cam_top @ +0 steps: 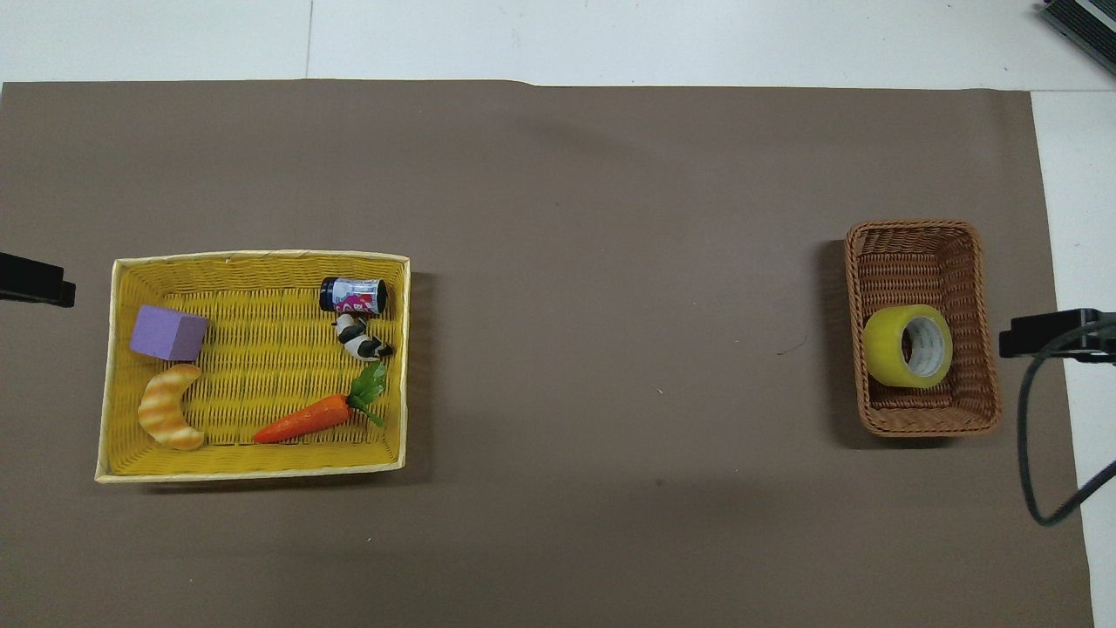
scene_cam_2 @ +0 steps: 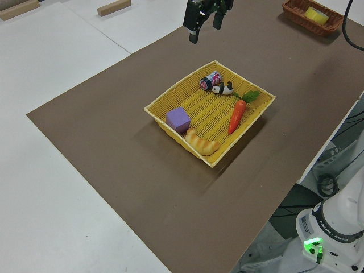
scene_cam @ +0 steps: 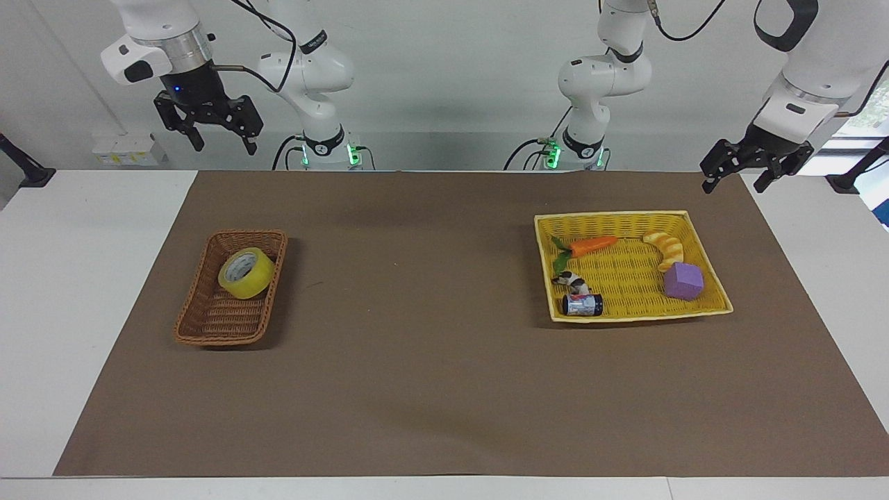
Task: Move tape to another basket
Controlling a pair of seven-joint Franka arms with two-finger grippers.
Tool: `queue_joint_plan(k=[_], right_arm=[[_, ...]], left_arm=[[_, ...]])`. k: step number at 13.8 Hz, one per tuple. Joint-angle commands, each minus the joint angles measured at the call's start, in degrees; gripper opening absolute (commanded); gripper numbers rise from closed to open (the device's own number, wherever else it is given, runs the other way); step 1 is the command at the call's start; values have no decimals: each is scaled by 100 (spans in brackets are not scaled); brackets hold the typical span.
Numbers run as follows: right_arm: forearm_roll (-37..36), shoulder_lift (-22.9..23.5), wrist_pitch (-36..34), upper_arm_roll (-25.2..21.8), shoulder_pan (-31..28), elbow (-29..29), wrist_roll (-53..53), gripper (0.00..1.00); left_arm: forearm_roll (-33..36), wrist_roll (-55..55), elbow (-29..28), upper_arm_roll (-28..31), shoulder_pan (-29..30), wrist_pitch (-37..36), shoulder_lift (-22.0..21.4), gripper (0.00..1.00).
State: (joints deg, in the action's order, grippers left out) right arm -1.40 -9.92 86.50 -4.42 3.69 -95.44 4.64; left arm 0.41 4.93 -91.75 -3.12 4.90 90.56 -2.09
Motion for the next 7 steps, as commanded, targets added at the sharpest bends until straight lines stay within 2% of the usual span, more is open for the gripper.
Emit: queue_joint_plan(k=[1,7], right_arm=[[105,-10,-142,3,-88,95,-235,100],[96,-2,-239,-6,-79,131,-420,100]], left_arm=[[-67,-36,8,-31,64,-74,-37,100],[-67,-36,8,-31,64,-65,-28,100]])
